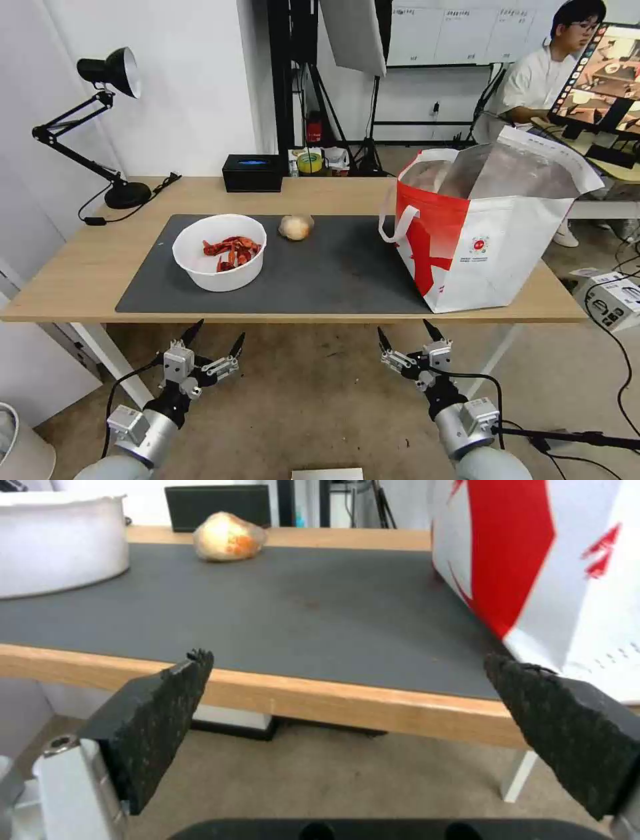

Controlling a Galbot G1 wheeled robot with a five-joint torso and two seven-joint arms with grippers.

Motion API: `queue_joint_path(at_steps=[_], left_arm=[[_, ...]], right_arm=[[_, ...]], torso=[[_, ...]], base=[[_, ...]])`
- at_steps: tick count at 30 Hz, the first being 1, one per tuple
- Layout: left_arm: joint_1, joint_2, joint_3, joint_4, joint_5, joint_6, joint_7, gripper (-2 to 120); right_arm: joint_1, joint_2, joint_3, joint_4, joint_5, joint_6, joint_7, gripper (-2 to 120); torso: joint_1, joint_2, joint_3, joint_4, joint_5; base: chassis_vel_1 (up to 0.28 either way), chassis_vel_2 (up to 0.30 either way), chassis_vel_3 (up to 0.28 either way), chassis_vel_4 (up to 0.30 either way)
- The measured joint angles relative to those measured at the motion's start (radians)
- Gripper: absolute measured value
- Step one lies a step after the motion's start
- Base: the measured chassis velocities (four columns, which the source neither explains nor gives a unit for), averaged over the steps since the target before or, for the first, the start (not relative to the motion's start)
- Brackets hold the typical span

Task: Pick up the trash from the table and place it into the takeout bag.

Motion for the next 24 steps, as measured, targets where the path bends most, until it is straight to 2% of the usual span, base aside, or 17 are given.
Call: queue_joint_path(at_steps=[8, 15, 23, 24], left_arm=[[-0.01, 0.009, 0.003, -0.001, -0.003, 0.004, -0.001, 100], [-0.008, 0.009, 0.002, 0.002, -0.004, 0.005, -0.001, 100], [-0.006, 0.011, 0.002, 0.006, -0.005, 0.006, -0.002, 100], [-0.006, 0.011, 0.002, 0.006, -0.005, 0.006, -0.002, 100]], right_arm=[[0.153, 0.005, -0.078, -0.005, 0.053, -0.06, -0.011, 100], [0.297, -0.025, -0.142, -0.018, 0.142, -0.098, -0.041, 100], [0.594, -0.022, -0.269, -0.128, 0.341, -0.098, -0.103, 100], [0.594, -0.022, -0.269, -0.128, 0.341, -0.098, -0.103, 100]], torso=[[0.0, 0.0, 0.0, 0.0001, 0.0001], [0.0, 0.0, 0.0, 0.0, 0.0], [0.0, 0.0, 0.0, -0.0001, 0.0001], [0.0, 0.0, 0.0, -0.0001, 0.0001]], base=[[0.0, 0.0, 0.0, 0.0], [0.0, 0.0, 0.0, 0.0], [0.0, 0.0, 0.0, 0.0], [0.0, 0.0, 0.0, 0.0]])
